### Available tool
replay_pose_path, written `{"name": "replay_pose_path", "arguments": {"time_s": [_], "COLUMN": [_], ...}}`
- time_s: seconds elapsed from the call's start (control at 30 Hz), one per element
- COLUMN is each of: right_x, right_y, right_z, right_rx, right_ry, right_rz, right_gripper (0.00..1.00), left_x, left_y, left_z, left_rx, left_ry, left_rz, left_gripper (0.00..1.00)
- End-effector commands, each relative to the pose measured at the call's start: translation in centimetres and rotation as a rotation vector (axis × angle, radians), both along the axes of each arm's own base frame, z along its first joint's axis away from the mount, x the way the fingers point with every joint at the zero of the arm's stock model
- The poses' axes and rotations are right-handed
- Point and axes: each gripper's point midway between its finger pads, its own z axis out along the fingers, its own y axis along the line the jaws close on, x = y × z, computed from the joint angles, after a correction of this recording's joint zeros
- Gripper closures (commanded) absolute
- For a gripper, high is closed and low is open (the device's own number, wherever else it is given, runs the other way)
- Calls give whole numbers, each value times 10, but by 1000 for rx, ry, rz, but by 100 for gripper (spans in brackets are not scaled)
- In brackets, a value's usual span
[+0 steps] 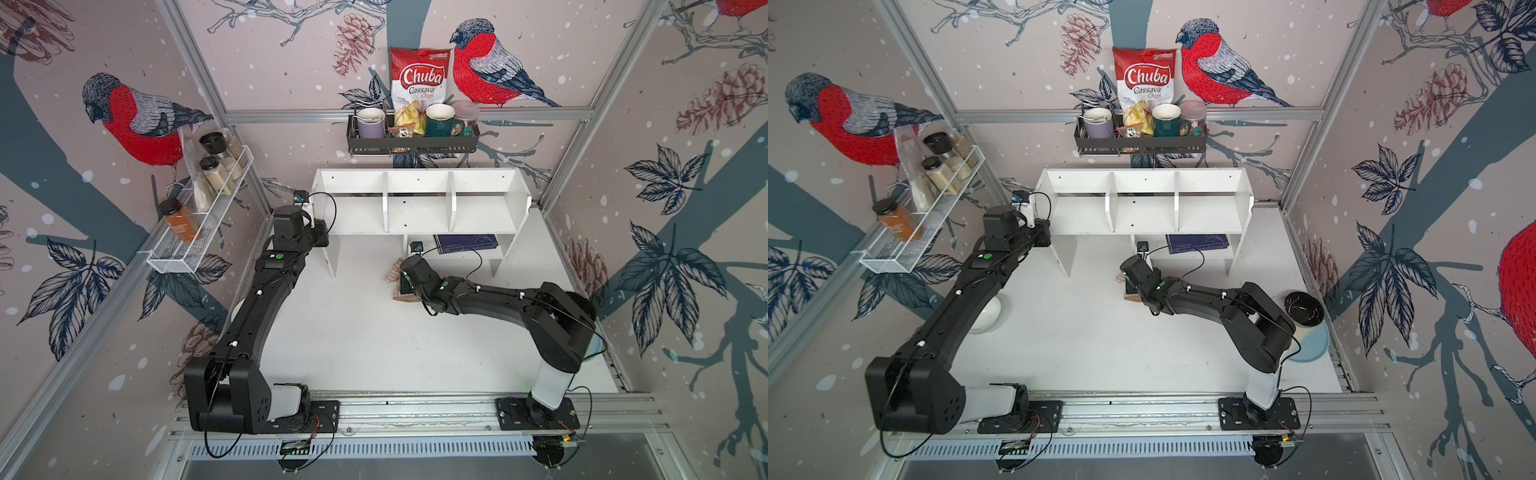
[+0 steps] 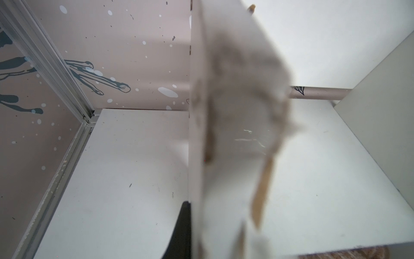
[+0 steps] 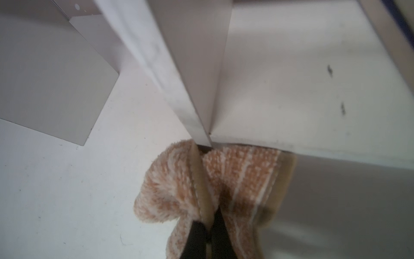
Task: Wipe the bookshelf clean with a cloth
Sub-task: Wipe the dust from the shelf.
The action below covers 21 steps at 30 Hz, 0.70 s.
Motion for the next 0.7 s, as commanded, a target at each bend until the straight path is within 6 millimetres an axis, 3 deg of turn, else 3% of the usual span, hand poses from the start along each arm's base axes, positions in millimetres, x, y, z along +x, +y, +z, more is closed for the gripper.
{"name": "replay_pose_path", "arguments": {"time_s": [0.0, 0.23, 0.33, 0.43, 0.57, 0.67], "right_x": [5, 16, 18, 17, 2, -13], "right_y": [7, -10, -18, -19, -12, -10], "right_z": [27, 129, 145, 122, 63, 33], "right_rx": [57, 100, 107, 71, 30, 8], "right_ry": [-69, -239, -266, -215, -122, -67], "right_rz": [-20, -65, -78, -76, -35, -24], "right_gripper": [100, 100, 100, 100, 100, 100], "left_x": [-5, -5, -6, -6, -6, -6], "left_y": [-30, -30, -30, -31, -31, -31], "left_z": [7, 10, 12, 12, 14, 14], "left_rx": [-193, -193, -195, -202, -203, -203], "left_ry": [18, 10, 6, 5, 1, 1], "left_rz": [-110, -111, -112, -117, -118, -115], "left_gripper": [100, 100, 100, 100, 100, 100]}}
